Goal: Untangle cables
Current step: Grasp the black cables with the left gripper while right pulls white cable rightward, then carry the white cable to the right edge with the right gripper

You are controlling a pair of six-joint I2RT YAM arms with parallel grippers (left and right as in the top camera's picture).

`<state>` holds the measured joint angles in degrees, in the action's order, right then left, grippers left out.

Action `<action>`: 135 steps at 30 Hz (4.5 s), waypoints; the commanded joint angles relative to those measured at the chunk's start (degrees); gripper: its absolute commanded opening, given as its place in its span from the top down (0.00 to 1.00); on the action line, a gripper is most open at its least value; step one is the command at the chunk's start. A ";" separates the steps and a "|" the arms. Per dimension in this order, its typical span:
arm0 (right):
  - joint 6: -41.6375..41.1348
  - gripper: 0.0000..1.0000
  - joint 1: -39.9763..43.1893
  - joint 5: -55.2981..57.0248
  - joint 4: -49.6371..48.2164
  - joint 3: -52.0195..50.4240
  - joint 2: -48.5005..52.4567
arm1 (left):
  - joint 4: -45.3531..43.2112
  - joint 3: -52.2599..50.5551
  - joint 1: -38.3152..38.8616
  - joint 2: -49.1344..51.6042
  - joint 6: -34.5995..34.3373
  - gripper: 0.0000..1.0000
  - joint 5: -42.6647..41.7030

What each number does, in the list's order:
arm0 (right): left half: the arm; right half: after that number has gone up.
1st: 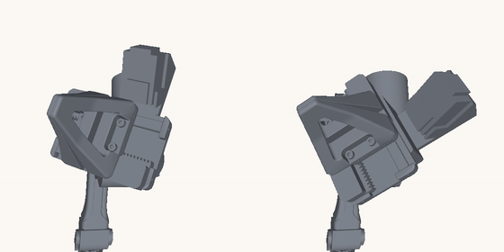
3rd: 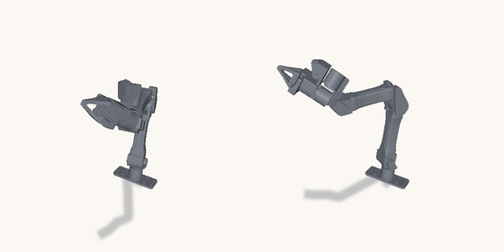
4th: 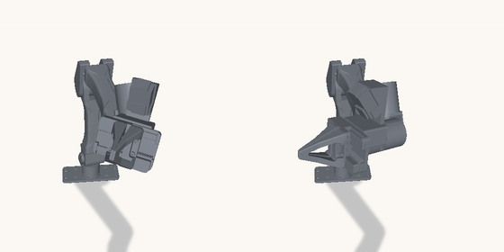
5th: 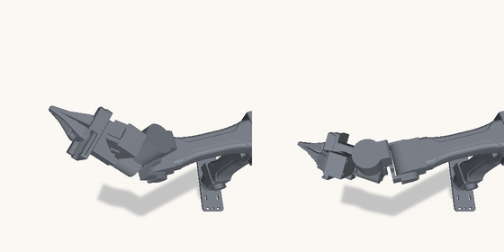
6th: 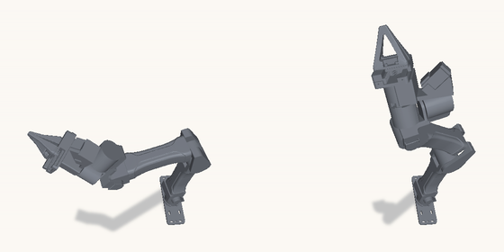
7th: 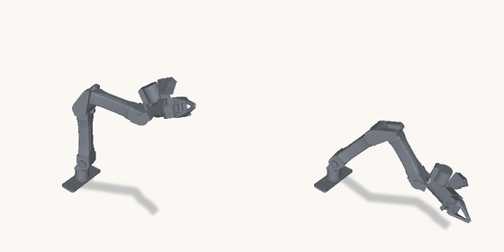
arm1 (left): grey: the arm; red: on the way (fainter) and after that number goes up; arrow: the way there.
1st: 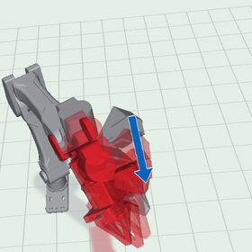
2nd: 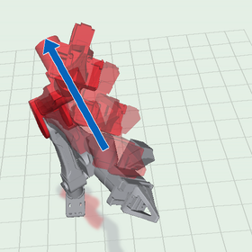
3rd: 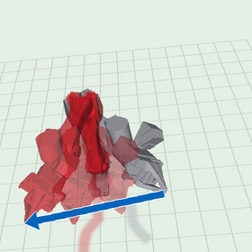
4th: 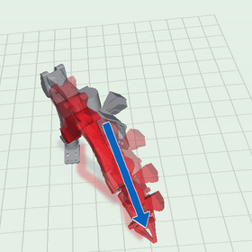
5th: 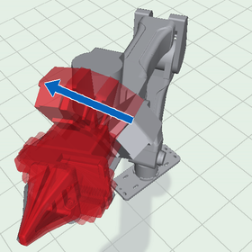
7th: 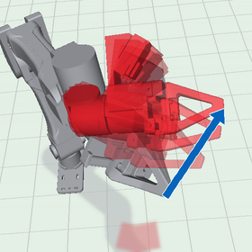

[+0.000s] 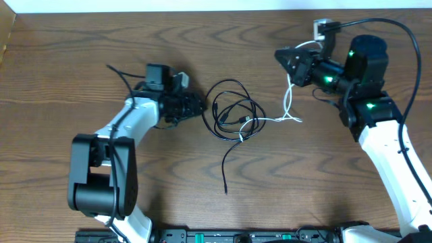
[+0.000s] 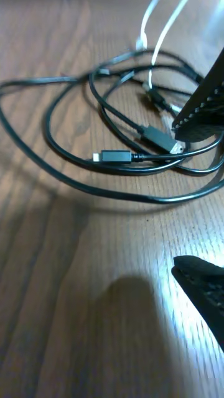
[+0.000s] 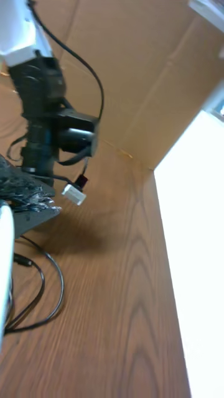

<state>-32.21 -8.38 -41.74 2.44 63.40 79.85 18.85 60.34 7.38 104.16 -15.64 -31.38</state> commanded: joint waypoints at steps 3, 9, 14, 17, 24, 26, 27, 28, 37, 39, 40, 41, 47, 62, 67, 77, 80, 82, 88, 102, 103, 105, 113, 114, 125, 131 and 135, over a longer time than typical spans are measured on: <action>0.61 0.99 1.79 -1.31 1.86 0.72 -0.50 | -0.55 0.63 4.81 0.44 -2.49 0.36 9.88; 1.27 0.99 3.45 -1.31 3.56 0.72 -0.50 | -0.83 0.63 10.78 0.50 -2.71 0.36 17.81; 2.23 0.99 4.90 -1.29 5.90 0.72 -0.50 | -1.84 0.63 15.85 0.90 -2.67 0.36 20.96; 2.67 0.99 5.38 -1.31 7.15 0.72 -0.50 | -1.86 0.63 18.16 1.53 -2.67 0.36 22.67; 6.47 0.99 5.46 -8.44 5.46 0.72 -0.50 | -2.73 0.63 20.63 4.46 -2.64 0.37 26.36; 6.21 0.99 5.46 -10.08 2.19 0.72 -0.50 | -3.39 0.63 20.55 5.18 -2.62 0.46 26.43; 4.90 0.99 5.44 -10.08 0.33 0.72 -0.50 | -3.50 0.63 20.55 5.18 -2.56 0.49 26.64; 2.27 0.99 5.46 -10.12 -2.82 0.72 -0.59 | -3.61 0.63 20.52 5.20 -1.90 0.51 27.08; -19.56 0.99 7.23 -10.62 -50.53 0.72 -4.26 | -4.44 0.66 20.33 5.18 2.99 0.55 32.09; -20.52 0.99 7.78 -9.97 -58.05 0.72 -5.27 | -4.61 0.66 20.22 5.14 3.10 0.55 32.09; -20.52 0.99 8.02 -9.99 -59.30 0.72 -5.68 | -4.66 0.66 20.20 5.14 3.19 0.55 32.09; -20.48 0.99 8.28 -10.08 -59.34 0.72 -6.21 | -4.63 0.66 20.17 5.14 3.19 0.54 32.09; -16.59 0.99 11.21 -10.88 -48.24 0.72 -6.51 | -4.83 0.66 20.17 5.14 3.19 0.52 32.09; 2.32 0.99 15.28 10.27 -0.83 0.68 -4.74 | -3.45 1.16 20.17 4.74 5.77 0.52 43.39; 4.24 0.99 15.26 22.88 7.10 0.66 -2.45 | -2.25 1.27 19.52 4.70 5.73 0.52 47.54; -3.43 0.99 16.20 22.10 -11.74 0.68 2.45 | 0.50 1.86 10.91 4.70 1.99 0.51 39.41; -3.37 0.99 17.03 21.00 -21.81 0.68 2.45 | 1.81 1.86 6.75 4.70 -1.14 0.51 37.88; -3.30 0.99 17.59 21.07 -25.66 0.68 2.45 | 2.14 1.84 4.37 4.70 -1.25 0.51 35.82; 7.06 0.99 19.26 22.60 -21.00 0.68 2.58 | 2.93 1.84 -0.17 4.70 -3.15 0.51 27.91; 12.52 0.99 21.75 48.65 4.94 0.68 14.67 | 2.73 1.84 -0.28 4.70 -3.15 0.50 26.62; 12.52 0.99 21.75 48.68 5.62 0.68 15.56 | 2.71 1.84 -0.28 4.70 -3.15 0.50 26.62; 12.52 0.99 21.77 48.68 7.06 0.68 17.00 | 2.73 1.84 -0.28 4.70 -3.15 0.50 26.62; 12.52 0.57 21.79 48.65 14.12 0.66 21.84 | 2.71 1.84 -0.28 4.70 -3.15 0.50 26.58; 12.52 0.38 21.79 48.63 14.93 0.66 22.77 | 2.71 1.84 -0.28 4.70 -3.15 0.50 26.36; 12.50 0.01 21.46 36.65 22.45 0.66 24.74 | 2.71 1.84 -0.28 4.70 -3.15 0.49 26.18; 12.55 0.01 21.05 24.81 25.46 0.68 24.70 | 2.71 1.84 -0.28 4.70 -3.15 0.49 26.18; 12.76 0.01 21.16 14.93 25.57 1.18 23.06 | 2.73 1.84 -0.28 4.70 -3.15 0.49 26.18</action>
<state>-19.90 12.91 -15.44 27.83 63.99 104.22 20.73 62.72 6.96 107.90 -18.04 -2.74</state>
